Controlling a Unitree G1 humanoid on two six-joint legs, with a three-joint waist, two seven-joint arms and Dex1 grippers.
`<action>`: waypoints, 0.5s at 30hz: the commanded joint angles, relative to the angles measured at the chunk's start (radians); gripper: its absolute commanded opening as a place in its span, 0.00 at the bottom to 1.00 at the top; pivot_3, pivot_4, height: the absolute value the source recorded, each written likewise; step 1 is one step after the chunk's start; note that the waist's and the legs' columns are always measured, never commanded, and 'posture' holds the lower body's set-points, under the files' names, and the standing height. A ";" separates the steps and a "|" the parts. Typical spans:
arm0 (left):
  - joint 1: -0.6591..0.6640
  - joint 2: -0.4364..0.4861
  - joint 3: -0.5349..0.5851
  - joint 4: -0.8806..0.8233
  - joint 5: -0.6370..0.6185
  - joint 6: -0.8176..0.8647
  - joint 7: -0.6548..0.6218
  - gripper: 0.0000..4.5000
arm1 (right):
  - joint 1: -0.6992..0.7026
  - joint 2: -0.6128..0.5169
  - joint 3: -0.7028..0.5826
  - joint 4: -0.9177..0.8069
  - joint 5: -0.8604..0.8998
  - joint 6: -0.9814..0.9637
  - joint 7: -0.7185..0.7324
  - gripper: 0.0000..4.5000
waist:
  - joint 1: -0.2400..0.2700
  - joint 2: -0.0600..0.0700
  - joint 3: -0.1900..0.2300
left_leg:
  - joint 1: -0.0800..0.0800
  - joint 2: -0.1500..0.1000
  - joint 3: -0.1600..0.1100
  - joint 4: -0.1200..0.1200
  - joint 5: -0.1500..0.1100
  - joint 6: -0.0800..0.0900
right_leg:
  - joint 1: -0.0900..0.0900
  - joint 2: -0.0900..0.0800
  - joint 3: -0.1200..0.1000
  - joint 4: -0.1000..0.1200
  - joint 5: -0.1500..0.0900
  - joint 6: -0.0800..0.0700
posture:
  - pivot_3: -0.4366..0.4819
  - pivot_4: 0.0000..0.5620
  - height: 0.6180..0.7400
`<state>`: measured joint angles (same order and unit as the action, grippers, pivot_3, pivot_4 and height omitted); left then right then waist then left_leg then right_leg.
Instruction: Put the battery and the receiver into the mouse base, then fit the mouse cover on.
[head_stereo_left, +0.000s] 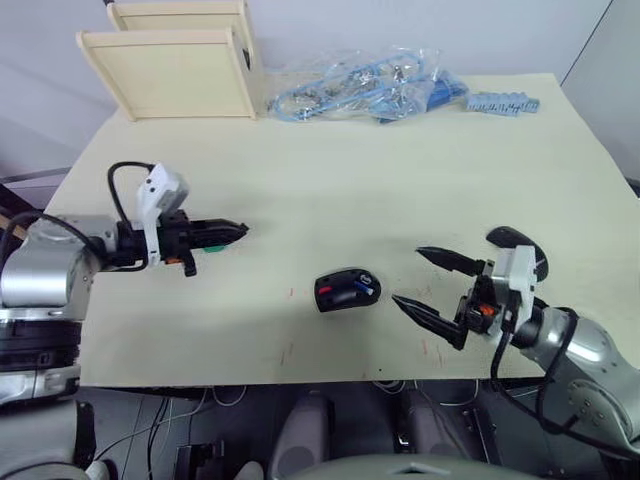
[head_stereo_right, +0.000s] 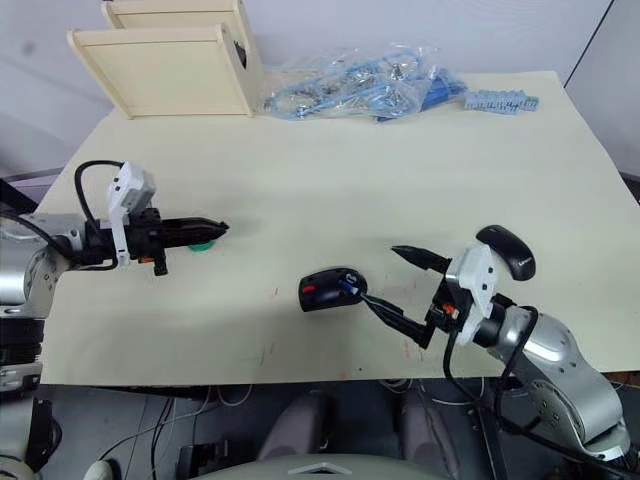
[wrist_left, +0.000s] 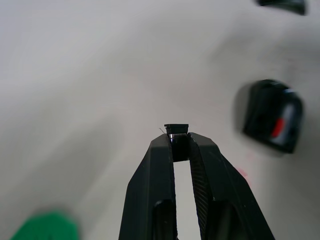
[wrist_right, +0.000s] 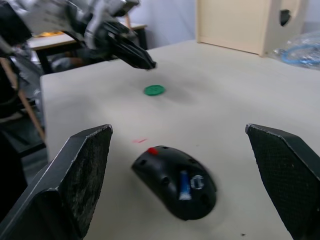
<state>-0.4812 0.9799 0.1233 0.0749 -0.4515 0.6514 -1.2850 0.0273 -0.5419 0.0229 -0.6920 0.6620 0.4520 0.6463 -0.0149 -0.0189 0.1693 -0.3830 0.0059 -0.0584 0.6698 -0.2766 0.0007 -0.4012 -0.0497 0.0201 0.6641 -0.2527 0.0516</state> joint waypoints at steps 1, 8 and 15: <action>-0.067 0.015 -0.039 -0.054 -0.017 -0.007 -0.050 0.04 | -0.075 -0.017 -0.027 -0.067 0.146 0.120 -0.054 1.00 | 0.000 0.000 0.000 | 0.000 0.000 0.000 0.000 0.000 0.000 | 0.000 0.000 0.000 0.000 0.000 0.000 | 0.48 0.27 1.00; -0.222 -0.038 -0.173 -0.088 0.000 -0.077 -0.147 0.04 | -0.392 -0.123 -0.078 0.025 0.527 0.499 -0.323 1.00 | -0.001 0.000 0.000 | -0.001 0.000 0.000 0.000 0.000 0.000 | 0.000 0.000 0.000 -0.001 0.000 0.000 | 0.48 0.27 1.00; -0.320 -0.109 -0.256 -0.070 0.053 -0.178 -0.182 0.04 | -0.620 -0.161 -0.038 0.295 0.982 0.640 -0.674 1.00 | -0.002 0.000 0.001 | -0.005 0.000 0.001 0.001 0.000 0.000 | -0.003 0.000 0.000 -0.001 0.000 0.000 | 0.48 0.27 1.00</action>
<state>-0.7689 0.8751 -0.1303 0.0171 -0.4080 0.5080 -1.4532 -0.5560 -0.7006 -0.0128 -0.4296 1.5391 1.0844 0.0518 -0.0171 -0.0190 0.1701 -0.3883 0.0059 -0.0573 0.6708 -0.2765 0.0010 -0.4050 -0.0499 0.0204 0.6635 -0.2523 0.0514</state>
